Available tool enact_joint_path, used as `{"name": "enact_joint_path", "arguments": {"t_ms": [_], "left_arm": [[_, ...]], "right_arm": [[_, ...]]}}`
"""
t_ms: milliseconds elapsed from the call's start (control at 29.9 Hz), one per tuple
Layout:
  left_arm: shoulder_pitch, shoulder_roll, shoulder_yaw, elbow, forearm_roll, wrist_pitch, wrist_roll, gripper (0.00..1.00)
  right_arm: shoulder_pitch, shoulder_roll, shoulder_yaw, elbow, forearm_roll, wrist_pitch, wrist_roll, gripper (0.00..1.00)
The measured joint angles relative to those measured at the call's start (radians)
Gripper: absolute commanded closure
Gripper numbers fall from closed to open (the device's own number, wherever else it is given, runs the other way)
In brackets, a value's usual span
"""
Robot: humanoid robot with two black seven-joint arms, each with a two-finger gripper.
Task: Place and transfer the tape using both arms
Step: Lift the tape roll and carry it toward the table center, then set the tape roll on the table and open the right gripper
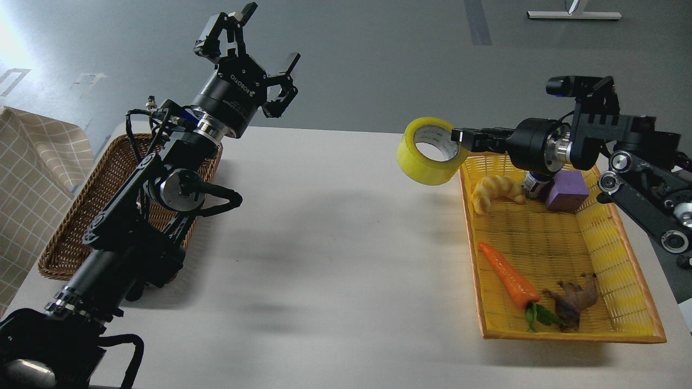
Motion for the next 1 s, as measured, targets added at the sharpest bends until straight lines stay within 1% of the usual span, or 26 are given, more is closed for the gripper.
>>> {"name": "enact_joint_path", "arguments": {"t_ms": [134,234,501,768,1002], "left_arm": [[0.000,0.003,-0.004,0.000,0.000,0.000,0.000,0.02],[0.001,0.007,-0.007,0.000,-0.002,0.000,0.000,0.02],[0.002,0.014,-0.013,0.000,-0.003,-0.002,0.000,0.02],[0.002,0.023,-0.012,0.000,-0.001,-0.007,-0.001,0.02],[0.008,0.027,-0.014,-0.001,0.001,-0.009,-0.006,0.02]], "right_arm": [[0.019,0.096,-0.045,-0.056,0.000,0.000,0.001,0.88],[0.027,0.144,-0.078,-0.077,-0.001,0.000,0.001,0.88],[0.029,0.209,-0.149,-0.092,-0.004,0.000,0.000,0.88],[0.039,0.274,-0.211,-0.153,-0.007,0.000,0.001,0.88],[0.052,0.311,-0.223,-0.173,-0.009,0.000,0.001,0.88]]}}
